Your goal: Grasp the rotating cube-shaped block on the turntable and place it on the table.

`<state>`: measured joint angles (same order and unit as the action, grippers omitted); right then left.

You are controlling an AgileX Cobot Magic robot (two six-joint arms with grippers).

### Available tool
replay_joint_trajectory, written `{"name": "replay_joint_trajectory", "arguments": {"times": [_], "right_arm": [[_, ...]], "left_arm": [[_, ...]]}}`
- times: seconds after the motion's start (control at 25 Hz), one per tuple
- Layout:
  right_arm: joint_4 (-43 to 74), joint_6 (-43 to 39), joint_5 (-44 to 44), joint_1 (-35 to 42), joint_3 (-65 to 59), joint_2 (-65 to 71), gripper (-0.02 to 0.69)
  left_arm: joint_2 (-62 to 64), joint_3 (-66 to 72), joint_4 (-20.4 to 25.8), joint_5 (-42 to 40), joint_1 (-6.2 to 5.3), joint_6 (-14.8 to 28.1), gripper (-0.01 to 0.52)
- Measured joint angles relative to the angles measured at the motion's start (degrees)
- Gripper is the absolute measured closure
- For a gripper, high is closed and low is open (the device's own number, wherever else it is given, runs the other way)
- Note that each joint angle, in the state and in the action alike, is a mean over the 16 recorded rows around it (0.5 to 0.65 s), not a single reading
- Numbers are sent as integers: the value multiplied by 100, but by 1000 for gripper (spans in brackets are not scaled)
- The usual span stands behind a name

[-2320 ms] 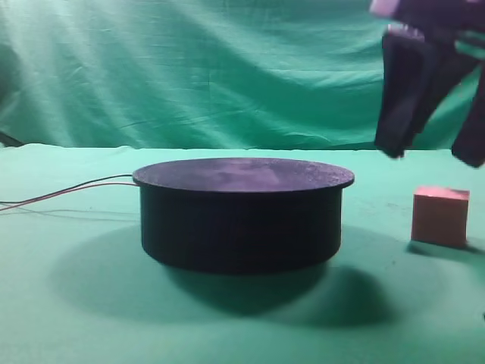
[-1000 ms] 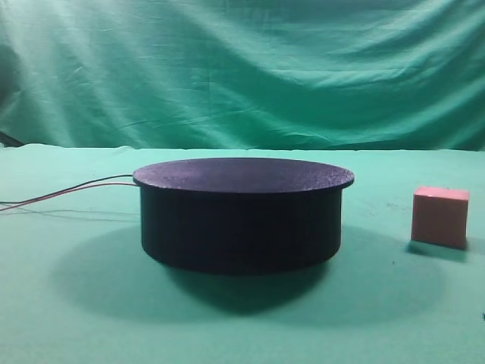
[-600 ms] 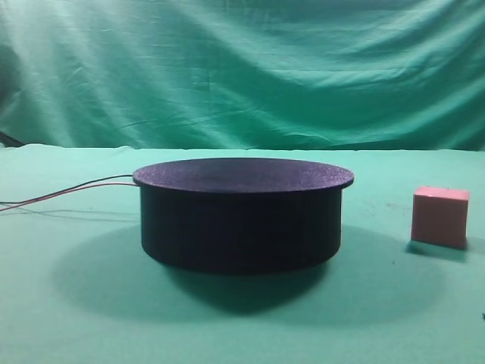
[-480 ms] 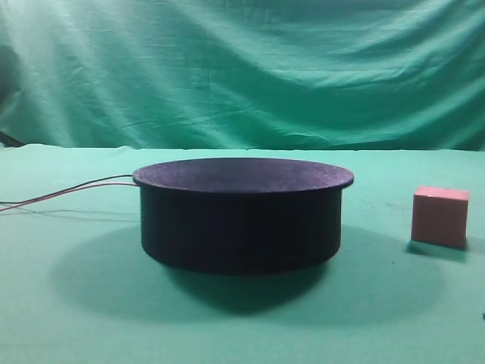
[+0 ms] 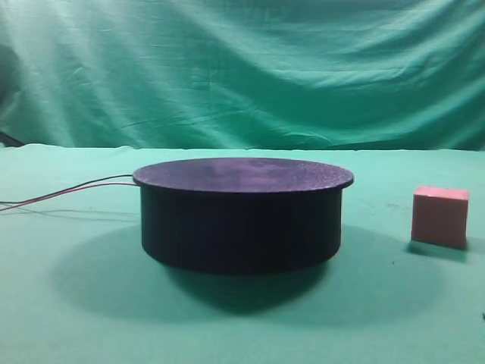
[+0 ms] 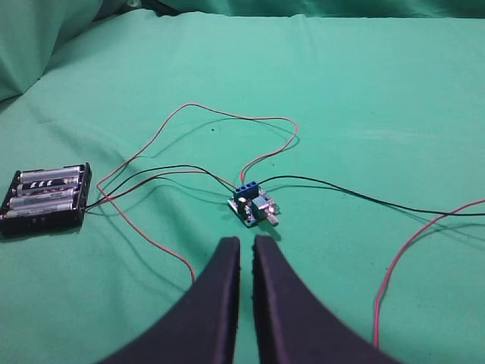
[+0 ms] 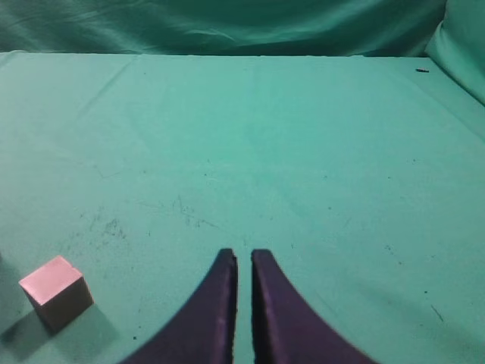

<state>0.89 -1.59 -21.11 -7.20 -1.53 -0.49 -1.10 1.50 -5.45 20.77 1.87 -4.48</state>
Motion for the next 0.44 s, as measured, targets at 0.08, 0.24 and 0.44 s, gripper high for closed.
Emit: {"name": "replay_joint_trajectory", "arguments": {"times": [0.08, 0.24, 0.44], "right_arm": [[0, 0, -9, 0, -1, -1, 616], [0, 0, -17, 0, -1, -3, 616], [0, 0, -17, 0, -1, -3, 616]], "left_arm": [[0, 0, 0, 0, 0, 0, 514], [0, 0, 0, 0, 0, 0, 514], [0, 0, 0, 0, 0, 0, 514]]}}
